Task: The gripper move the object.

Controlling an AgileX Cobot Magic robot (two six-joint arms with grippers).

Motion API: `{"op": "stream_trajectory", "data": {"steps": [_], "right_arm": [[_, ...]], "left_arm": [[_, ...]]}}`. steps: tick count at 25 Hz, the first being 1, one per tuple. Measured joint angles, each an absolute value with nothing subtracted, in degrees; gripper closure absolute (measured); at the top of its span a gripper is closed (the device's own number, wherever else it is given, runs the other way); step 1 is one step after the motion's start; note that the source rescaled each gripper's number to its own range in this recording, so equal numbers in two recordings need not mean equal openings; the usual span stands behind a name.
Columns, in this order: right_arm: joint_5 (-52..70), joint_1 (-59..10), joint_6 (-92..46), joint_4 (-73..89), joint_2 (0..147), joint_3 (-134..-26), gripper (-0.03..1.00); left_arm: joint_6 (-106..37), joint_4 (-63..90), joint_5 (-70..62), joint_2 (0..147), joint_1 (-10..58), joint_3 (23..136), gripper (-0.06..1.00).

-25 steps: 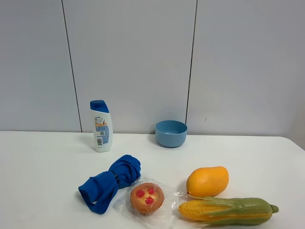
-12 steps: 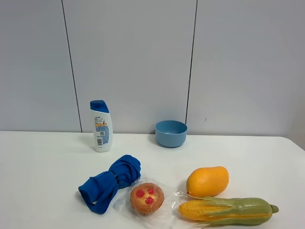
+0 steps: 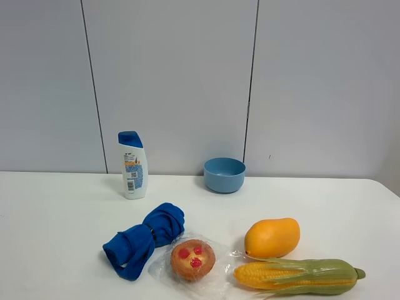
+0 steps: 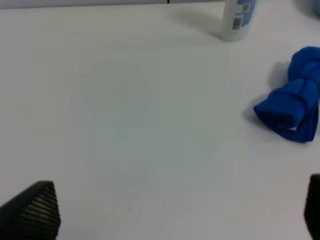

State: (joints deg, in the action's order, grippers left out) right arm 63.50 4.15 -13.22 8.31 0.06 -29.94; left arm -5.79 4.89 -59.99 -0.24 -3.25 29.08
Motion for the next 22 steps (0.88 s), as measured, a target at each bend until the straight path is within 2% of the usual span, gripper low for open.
{"op": "stream_trajectory", "data": {"steps": [10,22], "right_arm": [[61.3,4.0,1.6,-3.0,-0.1,-28.9,0.06],[61.3,4.0,2.5,-3.6,-0.1,-28.9,0.06]], "left_arm": [[-5.8,4.9,-60.0,-0.2,-3.2,29.1,-0.06],[-5.8,4.9,-60.0,-0.2,-3.2,29.1,-0.06]]}}
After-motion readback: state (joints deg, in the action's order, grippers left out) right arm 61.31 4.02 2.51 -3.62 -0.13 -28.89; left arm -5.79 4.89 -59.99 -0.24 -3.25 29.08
